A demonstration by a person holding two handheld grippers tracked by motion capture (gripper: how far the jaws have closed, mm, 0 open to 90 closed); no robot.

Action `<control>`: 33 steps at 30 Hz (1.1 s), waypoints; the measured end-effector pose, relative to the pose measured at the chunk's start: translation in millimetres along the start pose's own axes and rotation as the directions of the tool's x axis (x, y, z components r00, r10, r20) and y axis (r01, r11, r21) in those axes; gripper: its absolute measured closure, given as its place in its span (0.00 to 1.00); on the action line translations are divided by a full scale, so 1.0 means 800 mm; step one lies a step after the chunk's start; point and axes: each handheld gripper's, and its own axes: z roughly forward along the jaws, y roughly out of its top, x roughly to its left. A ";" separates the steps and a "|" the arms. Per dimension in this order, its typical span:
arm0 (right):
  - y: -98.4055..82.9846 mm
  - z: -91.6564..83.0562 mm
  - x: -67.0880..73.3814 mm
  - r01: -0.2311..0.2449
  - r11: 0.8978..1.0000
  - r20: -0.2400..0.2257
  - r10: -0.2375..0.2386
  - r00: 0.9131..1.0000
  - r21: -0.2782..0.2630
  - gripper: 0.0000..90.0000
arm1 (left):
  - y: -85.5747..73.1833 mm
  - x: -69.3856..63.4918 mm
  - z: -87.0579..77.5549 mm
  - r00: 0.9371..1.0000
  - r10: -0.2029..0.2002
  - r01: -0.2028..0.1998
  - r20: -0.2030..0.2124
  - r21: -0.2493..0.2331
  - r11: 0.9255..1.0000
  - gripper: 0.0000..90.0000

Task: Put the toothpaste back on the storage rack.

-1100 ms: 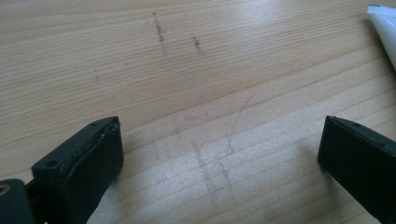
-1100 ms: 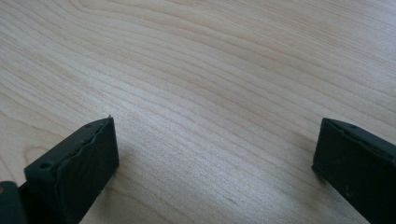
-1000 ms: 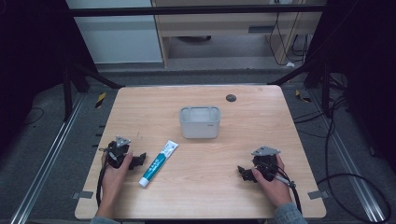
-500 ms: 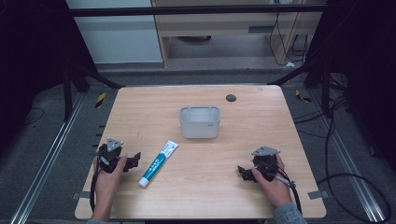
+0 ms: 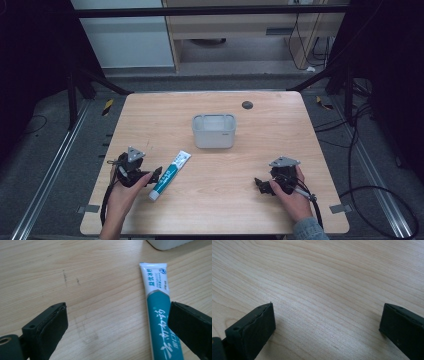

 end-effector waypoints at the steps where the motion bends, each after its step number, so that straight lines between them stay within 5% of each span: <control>1: 0.000 0.000 0.000 0.000 1.000 0.000 0.000 1.000 0.000 0.00 | 0.001 -0.003 0.000 1.000 0.003 -0.003 -0.001 0.001 1.000 0.03; 15: 0.000 0.000 0.000 0.000 1.000 0.000 0.000 1.000 0.000 0.00 | 0.008 -0.045 0.008 0.997 0.072 -0.073 0.041 0.038 0.997 0.07; 29: 0.000 0.000 0.000 0.001 1.000 0.001 -0.001 1.000 0.001 0.00 | 0.014 -0.051 0.011 0.992 0.076 -0.082 0.099 0.063 0.995 0.09; 33: 0.000 0.000 0.000 0.001 1.000 0.001 -0.001 1.000 0.001 0.00 | 0.024 -0.054 0.010 0.987 0.115 -0.127 0.110 0.105 0.986 0.13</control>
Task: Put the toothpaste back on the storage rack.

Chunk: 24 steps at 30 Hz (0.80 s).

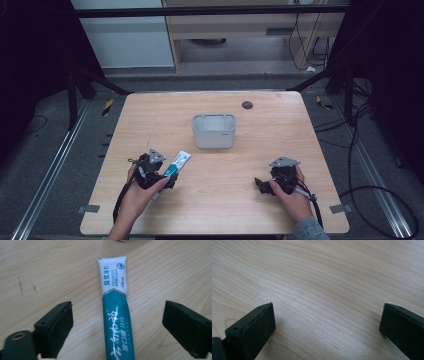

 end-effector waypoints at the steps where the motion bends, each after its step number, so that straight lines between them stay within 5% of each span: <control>1: 0.000 0.000 0.000 0.000 1.000 0.000 0.000 1.000 0.000 0.00 | 0.000 0.000 0.000 1.000 0.000 0.000 0.000 0.000 1.000 0.14; 3: 0.000 0.000 0.000 0.000 1.000 0.000 0.000 1.000 0.000 0.00 | 0.010 -0.001 -0.002 0.999 0.040 -0.040 -0.002 0.036 0.999 0.13; 8: 0.000 0.000 0.000 0.001 1.000 0.000 -0.001 1.000 -0.001 0.00 | 0.020 0.002 -0.001 0.998 0.044 -0.047 0.037 0.078 0.996 0.12; 17: 0.000 0.000 0.000 -0.001 1.000 0.000 0.001 1.000 0.000 0.00 | 0.040 0.008 0.020 0.993 0.114 -0.117 0.029 0.198 0.973 0.09; 24: 0.000 0.000 0.000 0.001 1.000 0.000 -0.001 1.000 0.000 0.00 | 0.057 0.011 0.022 0.991 0.130 -0.130 0.014 0.192 0.973 0.09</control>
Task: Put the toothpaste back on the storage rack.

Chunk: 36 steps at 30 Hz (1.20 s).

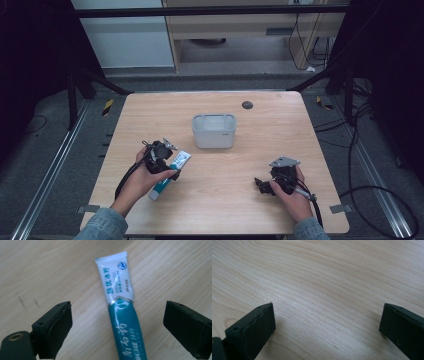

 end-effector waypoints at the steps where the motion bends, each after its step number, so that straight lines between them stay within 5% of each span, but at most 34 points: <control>1: 0.000 0.000 0.000 0.000 1.000 0.000 0.000 1.000 0.000 0.00 | 0.002 0.001 0.000 1.000 -0.005 0.005 0.006 0.003 1.000 0.10; 5: 0.000 0.000 0.000 -0.001 1.000 0.000 0.001 1.000 0.000 0.00 | 0.015 -0.003 0.013 1.000 0.013 -0.014 0.023 0.043 0.999 0.17; 14: 0.000 0.000 0.000 -0.001 1.000 -0.001 0.001 1.000 0.000 0.00 | 0.026 0.002 0.036 0.998 -0.024 0.018 0.050 0.110 0.994 0.42; 27: 0.000 0.000 0.000 -0.001 1.000 -0.001 0.001 1.000 0.000 0.00 | 0.026 0.010 0.053 0.994 -0.086 0.075 0.075 0.132 0.988 0.49; 36: 0.000 0.000 0.000 -0.001 1.000 0.000 0.001 1.000 0.000 0.00 | 0.028 0.004 0.061 0.995 -0.068 0.057 0.068 0.156 0.986 0.54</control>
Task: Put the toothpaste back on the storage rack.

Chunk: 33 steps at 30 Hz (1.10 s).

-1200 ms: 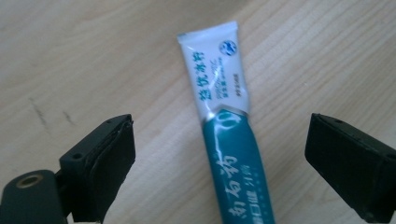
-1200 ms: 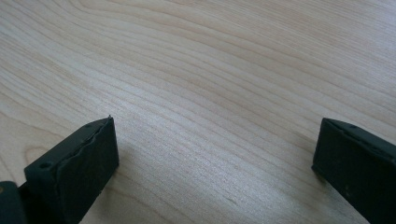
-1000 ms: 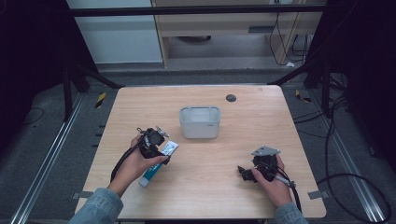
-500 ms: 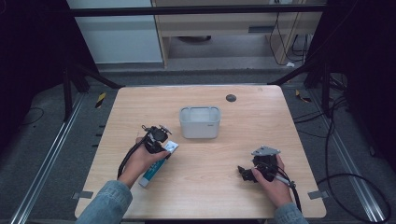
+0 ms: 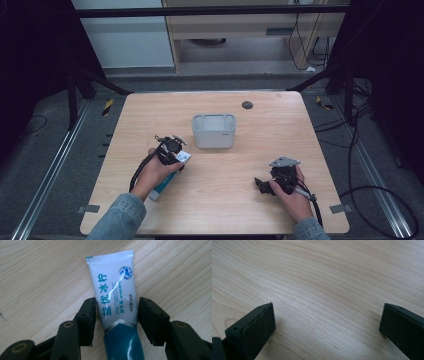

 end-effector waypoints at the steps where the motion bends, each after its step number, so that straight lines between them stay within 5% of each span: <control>1: 0.000 0.000 0.000 0.000 1.000 0.000 0.000 1.000 0.000 0.00 | 0.000 0.000 0.000 1.000 -0.005 0.005 0.003 0.001 1.000 0.54; 11: 0.000 0.000 0.000 0.000 1.000 0.000 0.000 1.000 0.000 0.00 | -0.005 0.001 0.001 1.000 -0.021 0.022 0.022 -0.023 1.000 0.63; 22: 0.000 0.000 0.000 0.000 1.000 0.000 0.000 1.000 0.000 0.00 | -0.011 -0.004 -0.002 1.000 0.022 -0.021 0.012 -0.056 0.998 0.74; 24: 0.000 0.000 0.000 0.000 1.000 0.000 0.000 1.000 0.000 0.00 | -0.012 -0.001 -0.010 0.999 0.034 -0.032 0.023 -0.076 0.997 0.84; 33: 0.000 0.000 0.000 0.000 1.000 0.000 0.000 1.000 0.000 0.00 | -0.019 0.000 -0.016 0.999 0.047 -0.045 0.025 -0.084 0.995 0.87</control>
